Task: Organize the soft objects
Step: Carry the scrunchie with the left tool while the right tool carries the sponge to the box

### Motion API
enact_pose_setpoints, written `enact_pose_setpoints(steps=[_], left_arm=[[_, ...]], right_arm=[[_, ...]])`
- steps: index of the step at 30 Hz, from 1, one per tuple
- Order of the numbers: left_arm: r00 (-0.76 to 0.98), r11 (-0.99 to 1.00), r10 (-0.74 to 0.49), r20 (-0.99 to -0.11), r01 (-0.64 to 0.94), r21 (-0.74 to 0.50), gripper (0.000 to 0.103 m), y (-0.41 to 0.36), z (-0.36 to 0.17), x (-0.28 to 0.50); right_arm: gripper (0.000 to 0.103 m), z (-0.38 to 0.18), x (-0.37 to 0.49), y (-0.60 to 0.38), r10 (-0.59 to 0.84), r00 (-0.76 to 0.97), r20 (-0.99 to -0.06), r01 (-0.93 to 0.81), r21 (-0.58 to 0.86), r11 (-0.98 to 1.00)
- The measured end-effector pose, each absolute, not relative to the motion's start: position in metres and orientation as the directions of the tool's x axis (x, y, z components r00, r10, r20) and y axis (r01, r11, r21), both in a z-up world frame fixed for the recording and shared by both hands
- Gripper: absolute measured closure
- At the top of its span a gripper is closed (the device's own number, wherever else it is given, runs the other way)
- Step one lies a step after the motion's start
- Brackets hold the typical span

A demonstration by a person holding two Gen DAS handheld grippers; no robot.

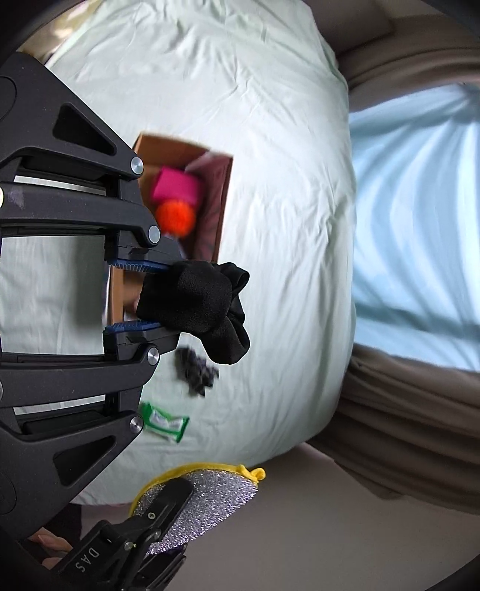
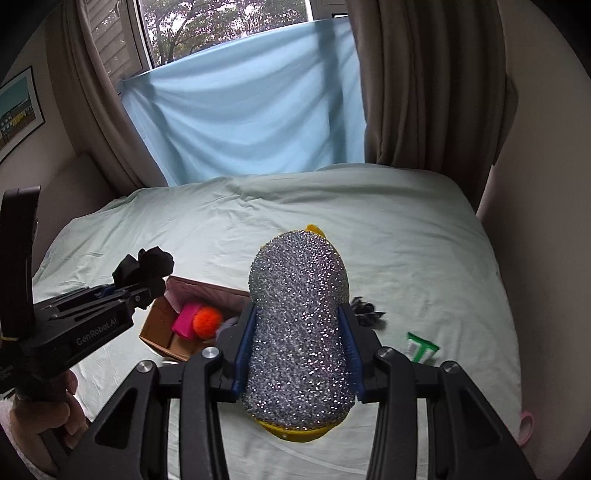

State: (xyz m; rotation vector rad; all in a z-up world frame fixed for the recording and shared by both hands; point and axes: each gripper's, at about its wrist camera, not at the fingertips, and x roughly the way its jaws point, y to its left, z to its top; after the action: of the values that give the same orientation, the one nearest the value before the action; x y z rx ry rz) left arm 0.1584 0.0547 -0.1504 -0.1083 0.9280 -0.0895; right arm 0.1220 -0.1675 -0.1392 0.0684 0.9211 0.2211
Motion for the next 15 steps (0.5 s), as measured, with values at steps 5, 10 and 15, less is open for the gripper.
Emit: enact_pose_setpoints(steps=[5, 10, 15], left_arm=[[0.572, 0.993, -0.109, -0.813, 0.03, -0.112, 0.085, 0.11, -0.161, 0.176], [0.538, 0.994, -0.114, -0.835, 0.058, -0.098, 0.085, 0.155, -0.184, 0.201], [0.496, 0.993, -0.108, -0.862, 0.086, -0.075, 0.085, 0.187, -0.22, 0.228]], right_arm=[[0.064, -0.15, 0.134, -0.118, 0.225, 0.556, -0.8, -0.14, 0.176, 0.974], [0.064, -0.169, 0.153, -0.076, 0.22, 0.522, -0.824, -0.075, 0.213, 0.974], [0.064, -0.198, 0.175, -0.041, 0.212, 0.528, -0.822, -0.026, 0.234, 0.972]])
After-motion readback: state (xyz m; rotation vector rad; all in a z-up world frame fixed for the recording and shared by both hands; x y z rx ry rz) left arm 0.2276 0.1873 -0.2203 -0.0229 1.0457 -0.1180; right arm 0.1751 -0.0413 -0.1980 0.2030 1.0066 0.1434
